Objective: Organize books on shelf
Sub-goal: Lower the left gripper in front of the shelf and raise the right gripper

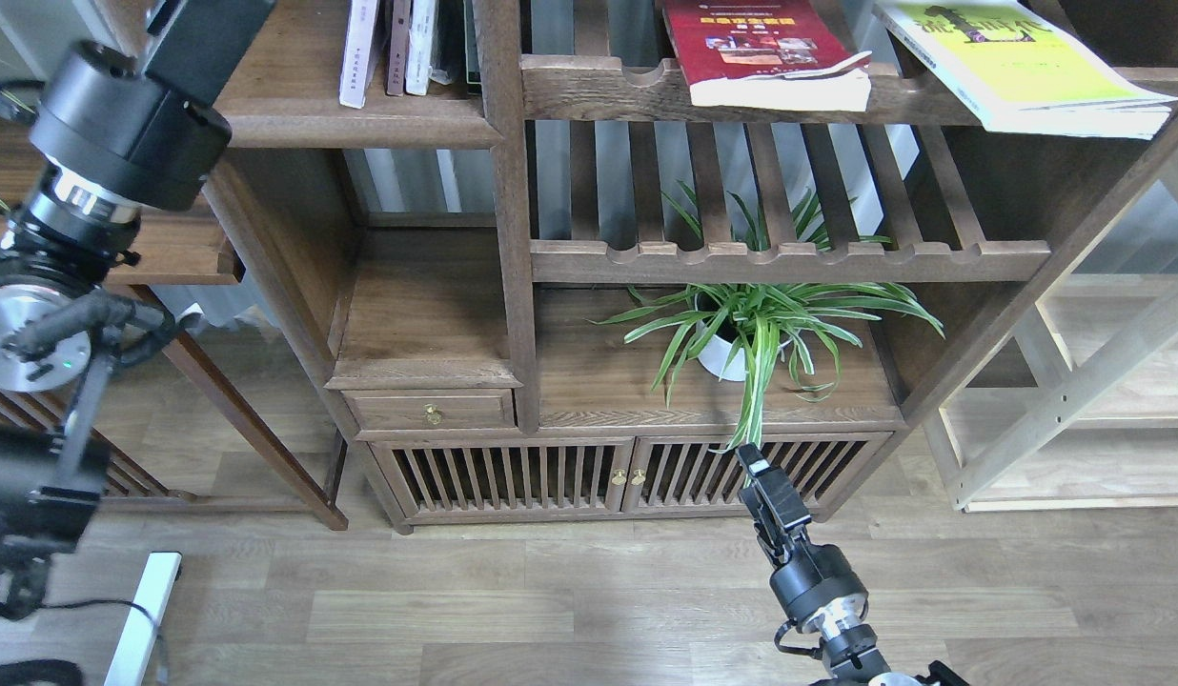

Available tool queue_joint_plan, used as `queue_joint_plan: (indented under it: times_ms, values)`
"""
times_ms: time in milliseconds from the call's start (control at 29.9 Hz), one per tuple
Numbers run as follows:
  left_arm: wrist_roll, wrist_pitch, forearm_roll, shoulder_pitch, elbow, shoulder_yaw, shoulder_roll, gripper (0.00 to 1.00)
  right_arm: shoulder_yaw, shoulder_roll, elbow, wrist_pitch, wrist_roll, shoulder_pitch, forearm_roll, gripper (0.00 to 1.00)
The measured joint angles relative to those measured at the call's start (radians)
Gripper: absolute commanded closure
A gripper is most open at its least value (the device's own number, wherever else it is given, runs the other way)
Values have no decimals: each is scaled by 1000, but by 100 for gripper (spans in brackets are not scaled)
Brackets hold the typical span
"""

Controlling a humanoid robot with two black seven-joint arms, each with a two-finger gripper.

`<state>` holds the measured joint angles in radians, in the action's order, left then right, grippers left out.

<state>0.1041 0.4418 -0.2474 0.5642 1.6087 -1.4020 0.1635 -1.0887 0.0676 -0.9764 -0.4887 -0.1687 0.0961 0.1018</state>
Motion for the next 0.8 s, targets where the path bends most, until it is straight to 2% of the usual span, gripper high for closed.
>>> queue_joint_plan:
  times_ms: [334,502,669,802]
  values:
    - [34,10,90,-78,-105,-15,-27,1,-21,-29,-39,0,2,-33,81,1]
    - [65,42,95,-99,-131,-10,-27,1,-19,-50,-54,0,-2,-33,92,1]
    - [113,47,96,-145,-178,2,-27,1,-19,-67,-57,0,-1,-26,84,1]
    - [126,47,97,-203,-250,15,-35,1,-47,-67,-58,0,0,-23,84,1]
